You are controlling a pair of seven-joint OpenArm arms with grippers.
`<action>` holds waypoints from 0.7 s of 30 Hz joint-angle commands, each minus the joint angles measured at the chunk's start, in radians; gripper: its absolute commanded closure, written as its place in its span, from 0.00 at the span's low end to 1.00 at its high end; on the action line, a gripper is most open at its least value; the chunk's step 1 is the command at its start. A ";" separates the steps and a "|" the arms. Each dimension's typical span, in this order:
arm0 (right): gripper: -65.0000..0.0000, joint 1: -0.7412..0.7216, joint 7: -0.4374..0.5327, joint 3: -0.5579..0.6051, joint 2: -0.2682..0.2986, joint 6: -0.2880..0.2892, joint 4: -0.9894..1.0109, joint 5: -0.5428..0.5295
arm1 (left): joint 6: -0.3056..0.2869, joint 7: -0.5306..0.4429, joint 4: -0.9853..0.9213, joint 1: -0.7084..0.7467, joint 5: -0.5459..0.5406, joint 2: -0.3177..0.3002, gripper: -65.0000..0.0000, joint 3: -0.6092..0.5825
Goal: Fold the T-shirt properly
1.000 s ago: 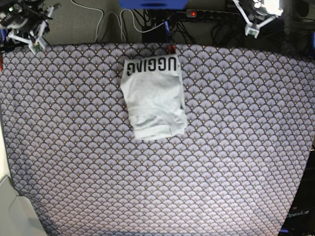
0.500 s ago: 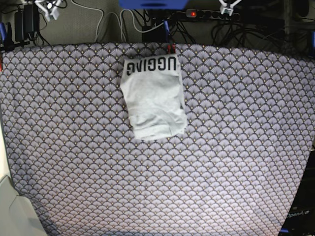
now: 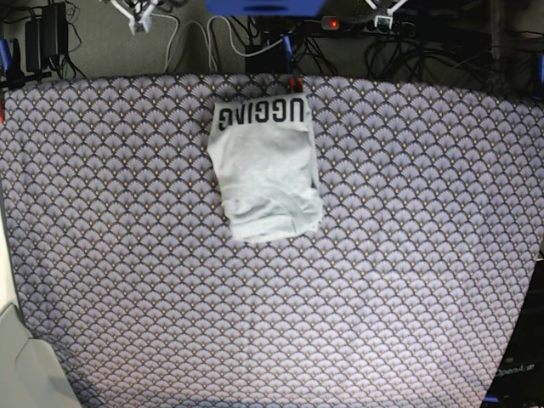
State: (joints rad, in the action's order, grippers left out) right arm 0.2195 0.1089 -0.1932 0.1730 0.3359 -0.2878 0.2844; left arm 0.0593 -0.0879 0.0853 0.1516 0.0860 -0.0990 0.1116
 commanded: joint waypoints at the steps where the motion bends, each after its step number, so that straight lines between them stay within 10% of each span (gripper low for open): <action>1: 1.00 -0.004 0.027 0.033 0.018 -0.076 0.023 -0.001 | 0.020 -0.011 -0.002 0.012 0.001 -0.002 1.00 0.001; 8: 1.00 -0.056 0.156 0.176 -0.011 -0.398 0.126 -0.004 | 0.037 -0.020 -0.014 -0.036 -0.001 -0.002 1.00 0.001; 21: 1.00 -0.036 0.219 0.140 -0.066 -0.433 0.127 -0.139 | 0.038 -0.019 -0.015 -0.065 -0.002 -0.034 0.99 0.003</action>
State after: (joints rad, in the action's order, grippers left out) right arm 0.1707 0.3206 -0.0505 0.1005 -0.0917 -0.1608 0.1486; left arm 0.0933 -0.1028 0.0681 0.0822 0.0853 -0.1276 0.1143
